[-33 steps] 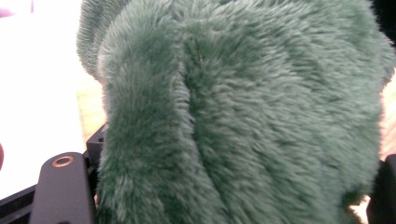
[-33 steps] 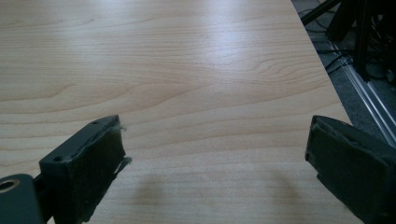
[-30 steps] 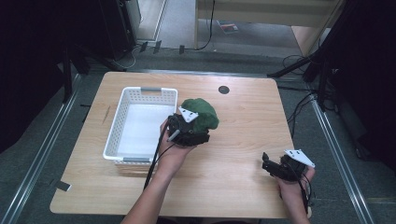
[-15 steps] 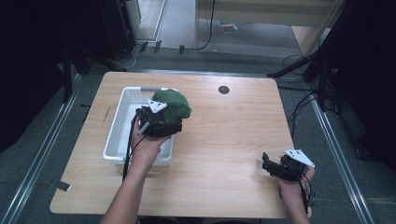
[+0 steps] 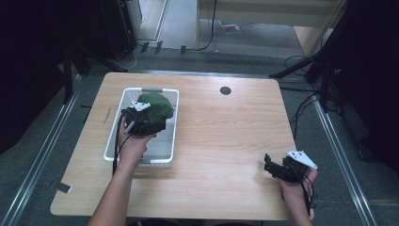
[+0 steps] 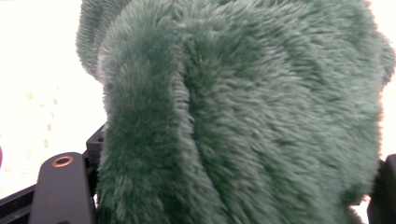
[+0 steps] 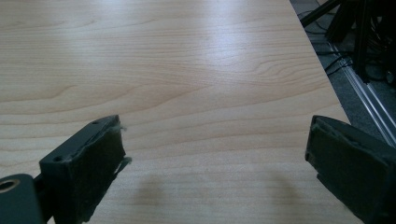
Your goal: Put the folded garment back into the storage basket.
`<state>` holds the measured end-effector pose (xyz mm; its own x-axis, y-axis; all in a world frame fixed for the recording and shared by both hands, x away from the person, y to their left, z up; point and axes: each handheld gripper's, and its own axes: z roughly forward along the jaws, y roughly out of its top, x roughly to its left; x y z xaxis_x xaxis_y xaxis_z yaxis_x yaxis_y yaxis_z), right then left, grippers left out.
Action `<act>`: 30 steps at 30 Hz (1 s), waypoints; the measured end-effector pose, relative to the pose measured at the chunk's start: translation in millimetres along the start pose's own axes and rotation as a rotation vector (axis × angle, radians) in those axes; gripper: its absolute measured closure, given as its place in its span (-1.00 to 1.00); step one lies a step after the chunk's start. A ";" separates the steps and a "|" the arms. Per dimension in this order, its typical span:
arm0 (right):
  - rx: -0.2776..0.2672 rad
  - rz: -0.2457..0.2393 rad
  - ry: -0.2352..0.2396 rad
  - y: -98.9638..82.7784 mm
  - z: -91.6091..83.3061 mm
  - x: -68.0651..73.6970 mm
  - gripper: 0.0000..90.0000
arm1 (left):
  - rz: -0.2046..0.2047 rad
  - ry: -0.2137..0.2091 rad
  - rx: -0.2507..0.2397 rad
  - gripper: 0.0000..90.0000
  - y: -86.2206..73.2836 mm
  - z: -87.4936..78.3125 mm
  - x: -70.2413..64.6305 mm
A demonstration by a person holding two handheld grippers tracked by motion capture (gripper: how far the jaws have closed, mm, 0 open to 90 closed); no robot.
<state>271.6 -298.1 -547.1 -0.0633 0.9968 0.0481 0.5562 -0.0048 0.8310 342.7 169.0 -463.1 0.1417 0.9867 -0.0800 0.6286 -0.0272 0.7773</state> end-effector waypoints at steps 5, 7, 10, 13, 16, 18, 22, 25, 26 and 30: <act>0.000 0.001 0.001 0.0 0.0 0.0 -0.89 | -0.004 0.003 0.004 -0.55 -2.6 14.2 10.9; 0.000 0.001 0.000 0.0 0.0 0.0 -0.89 | 0.001 0.011 0.014 -0.55 -3.3 18.3 13.2; 0.000 0.002 0.000 0.0 -0.1 -0.1 -0.89 | 0.013 0.030 0.040 -0.55 -4.6 23.8 16.5; 0.000 0.003 0.001 0.0 -0.1 -0.1 -0.89 | 0.032 0.046 0.073 -0.56 -6.0 29.0 17.8; -0.001 0.003 0.002 0.0 -0.1 -0.2 -0.89 | 0.044 0.039 0.105 -0.56 -6.9 33.7 18.7; -0.001 0.003 0.002 0.0 -0.1 -0.1 -0.89 | 0.048 0.028 0.129 -0.56 -7.6 36.3 18.8; 0.000 0.004 0.001 0.0 -0.1 -0.2 -0.89 | 0.044 0.030 0.164 -0.57 -9.2 40.8 19.0; 0.000 0.003 0.001 0.0 -0.1 -0.2 -0.89 | 0.045 0.028 0.183 -0.59 -10.0 42.8 18.6; 0.000 0.003 0.001 0.0 -0.1 -0.2 -0.89 | 0.046 0.028 0.189 -0.60 -10.1 43.1 18.5; -0.001 0.001 0.002 0.0 0.0 -0.4 -0.89 | 0.053 0.027 0.212 -0.62 -10.0 43.4 19.2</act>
<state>271.7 -298.5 -547.1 -0.0647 0.9967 0.0497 0.5558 -0.0054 0.8313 372.4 181.2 -499.5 0.1604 0.9868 -0.0233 0.7677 -0.1098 0.6313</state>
